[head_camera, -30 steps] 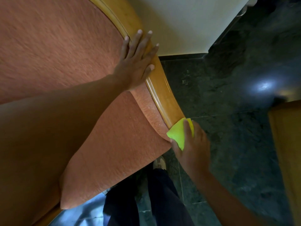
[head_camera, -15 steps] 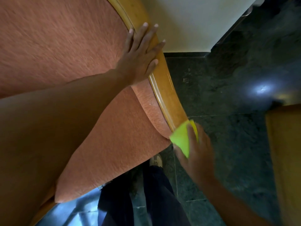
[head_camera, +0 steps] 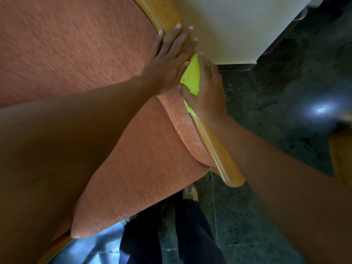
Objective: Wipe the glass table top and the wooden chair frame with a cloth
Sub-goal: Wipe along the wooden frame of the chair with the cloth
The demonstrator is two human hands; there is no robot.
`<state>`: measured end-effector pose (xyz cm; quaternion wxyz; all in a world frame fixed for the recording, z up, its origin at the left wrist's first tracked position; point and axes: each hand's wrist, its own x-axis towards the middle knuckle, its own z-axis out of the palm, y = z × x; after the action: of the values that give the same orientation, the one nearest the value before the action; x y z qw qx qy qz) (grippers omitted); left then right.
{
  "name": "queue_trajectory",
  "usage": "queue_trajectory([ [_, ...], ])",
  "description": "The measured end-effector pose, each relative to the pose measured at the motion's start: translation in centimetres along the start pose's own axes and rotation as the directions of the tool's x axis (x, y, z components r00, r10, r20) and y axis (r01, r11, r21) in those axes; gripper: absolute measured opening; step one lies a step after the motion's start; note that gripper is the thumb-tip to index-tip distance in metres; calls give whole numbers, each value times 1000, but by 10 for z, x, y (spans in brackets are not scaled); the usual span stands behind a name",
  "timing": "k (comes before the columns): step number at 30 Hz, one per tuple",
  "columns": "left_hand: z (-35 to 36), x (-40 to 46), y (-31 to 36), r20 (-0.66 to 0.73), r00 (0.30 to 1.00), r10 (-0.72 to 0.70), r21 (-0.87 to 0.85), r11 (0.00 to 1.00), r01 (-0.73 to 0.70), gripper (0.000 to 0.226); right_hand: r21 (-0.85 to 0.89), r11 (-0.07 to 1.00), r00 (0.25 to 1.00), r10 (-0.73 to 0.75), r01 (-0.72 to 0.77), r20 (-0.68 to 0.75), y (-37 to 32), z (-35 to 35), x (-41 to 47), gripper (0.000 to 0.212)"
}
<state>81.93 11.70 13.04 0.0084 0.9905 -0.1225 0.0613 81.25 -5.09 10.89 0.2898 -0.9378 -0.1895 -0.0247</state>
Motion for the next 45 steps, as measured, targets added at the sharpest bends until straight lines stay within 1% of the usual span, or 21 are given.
queue_trajectory([
  [2, 0, 1, -7, 3, 1000, 31, 15, 999, -31, 60, -28, 999, 998, 24, -22, 59, 13, -8, -40, 87],
  [5, 2, 1, -5, -1, 999, 33, -10, 999, -33, 59, -152, 986, 986, 90, -69, 139, 42, -39, -141, 83],
  [7, 5, 1, -4, -4, 999, 31, -15, 999, -31, 60, -198, 975, 976, 138, -104, 166, 55, -53, -190, 84],
  [8, 5, 0, -5, -2, 999, 37, -8, 999, -37, 60, -214, 970, 975, 152, -115, 165, 58, -54, -199, 84],
  [11, 4, 0, -7, 18, 999, 33, 7, 999, -33, 60, -244, 966, 979, 123, -82, 161, 44, -38, -154, 85],
  [15, 0, 1, 0, 33, 999, 31, 51, 998, -33, 60, -135, 989, 997, 74, -68, 39, 5, -5, -33, 89],
  [17, -2, 2, 1, 34, 999, 19, 61, 998, -21, 58, -109, 994, 1000, 23, -23, -2, -4, 2, -1, 89],
  [19, -5, 5, 1, 55, 998, 24, 75, 997, -29, 58, -106, 994, 1000, 11, -10, 1, 1, 2, -8, 89],
  [21, -6, 0, -1, 85, 996, 19, 69, 997, -25, 60, -148, 988, 996, 50, -39, 71, 10, -7, -58, 88],
  [24, -11, -5, -1, 116, 993, 14, 56, 998, -21, 59, -223, 971, 969, 138, -92, 204, 31, -35, -155, 86],
  [25, -12, -8, 0, 124, 992, 16, 57, 998, -23, 59, -241, 965, 959, 161, -103, 235, 36, -46, -182, 86],
  [27, -14, -7, -1, 118, 993, 7, 62, 998, -15, 59, -265, 956, 948, 193, -124, 252, 42, -60, -206, 85],
  [30, -17, -3, 1, 117, 993, 4, 48, 999, -10, 60, -258, 963, 960, 141, -76, 242, 38, -51, -163, 86],
  [32, -17, -1, 3, 125, 992, 12, 50, 999, -19, 59, -227, 973, 979, 84, -41, 183, 20, -30, -104, 89],
  [34, -16, 1, 3, 126, 992, 15, 55, 998, -22, 58, -204, 978, 991, 67, -43, 113, -1, -9, -40, 90],
  [36, -18, 5, 1, 135, 991, 17, 40, 999, -23, 55, -258, 965, 997, 65, -50, 49, -14, 1, -11, 87],
  [37, -20, 7, 0, 143, 990, 18, 30, 999, -22, 55, -302, 952, 998, 54, -39, 41, -14, 3, -14, 86],
  [39, -25, 6, 1, 182, 983, 19, 1, 1000, -20, 57, -374, 927, 996, -3, 37, 91, -5, -2, -49, 83],
  [41, -31, 1, 7, 242, 970, 13, -36, 999, -4, 62, -398, 908, 976, -44, 128, 213, 11, -16, -103, 83],
  [43, -38, -15, 14, 264, 963, -51, -83, 994, 75, 67, -410, 892, 941, -48, 192, 336, 21, -36, -152, 84],
  [45, -47, -42, 24, 268, 957, -114, -132, 979, 154, 70, -411, 877, 904, -55, 247, 425, 28, -56, -185, 84],
])
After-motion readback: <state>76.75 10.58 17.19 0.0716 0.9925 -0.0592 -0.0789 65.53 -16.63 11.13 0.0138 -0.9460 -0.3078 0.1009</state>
